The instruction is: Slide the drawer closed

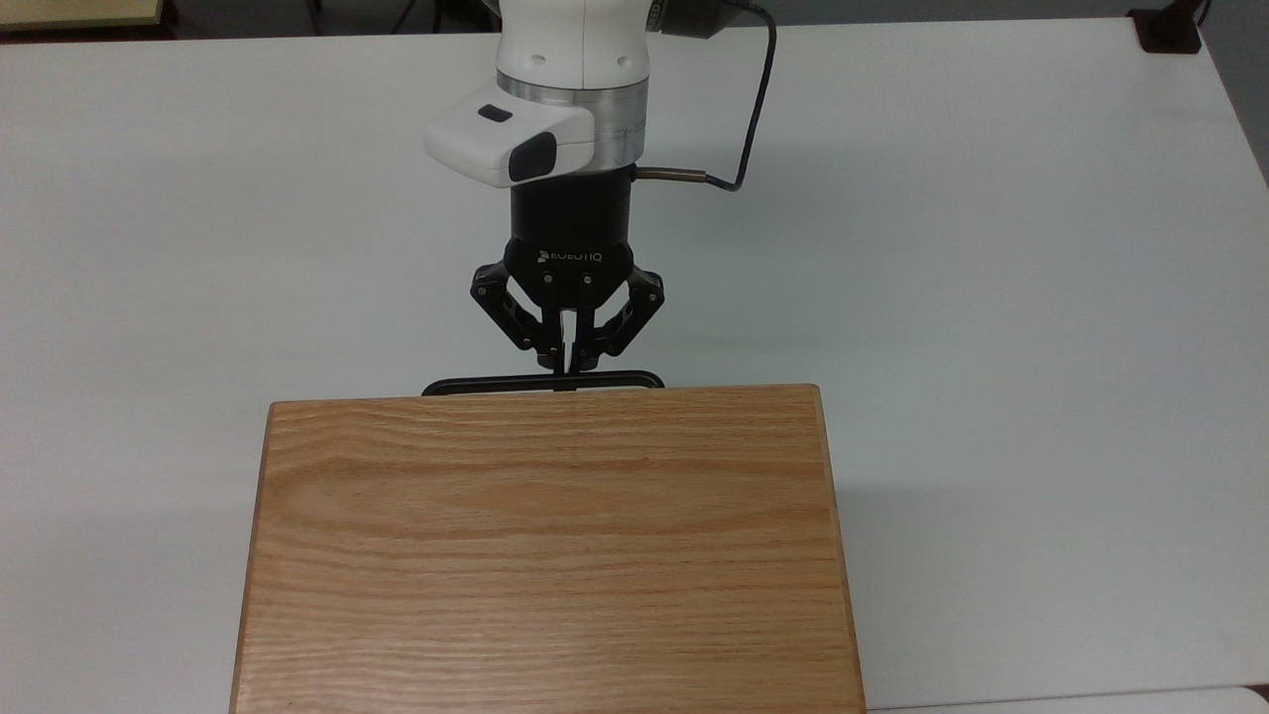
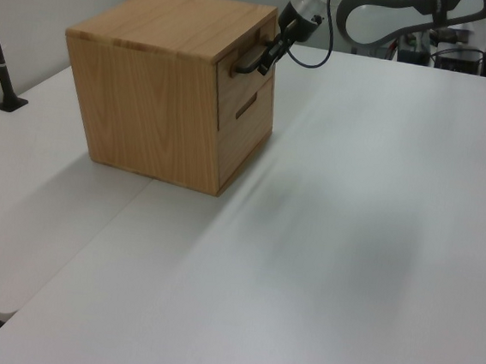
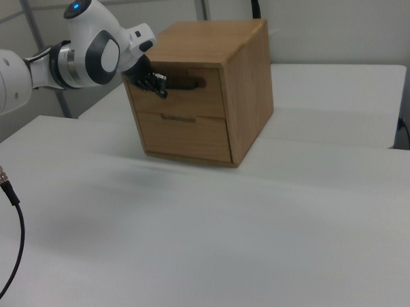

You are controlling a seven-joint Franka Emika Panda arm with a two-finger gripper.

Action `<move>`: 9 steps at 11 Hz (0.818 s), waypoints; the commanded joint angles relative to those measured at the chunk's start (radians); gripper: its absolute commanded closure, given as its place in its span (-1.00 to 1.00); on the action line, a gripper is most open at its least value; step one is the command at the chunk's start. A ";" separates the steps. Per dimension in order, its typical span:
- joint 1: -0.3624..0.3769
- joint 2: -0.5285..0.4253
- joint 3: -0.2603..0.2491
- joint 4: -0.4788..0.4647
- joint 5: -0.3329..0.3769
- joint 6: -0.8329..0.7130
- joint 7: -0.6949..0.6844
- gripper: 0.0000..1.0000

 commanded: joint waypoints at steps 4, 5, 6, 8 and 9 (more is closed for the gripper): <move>-0.029 -0.178 -0.013 -0.104 -0.006 -0.254 -0.021 0.62; -0.031 -0.236 -0.011 -0.124 0.013 -0.404 -0.049 0.47; -0.034 -0.283 -0.013 -0.142 0.055 -0.524 -0.084 0.18; -0.046 -0.352 -0.013 -0.184 0.074 -0.651 -0.097 -0.80; -0.052 -0.372 -0.013 -0.208 0.074 -0.694 -0.098 -1.00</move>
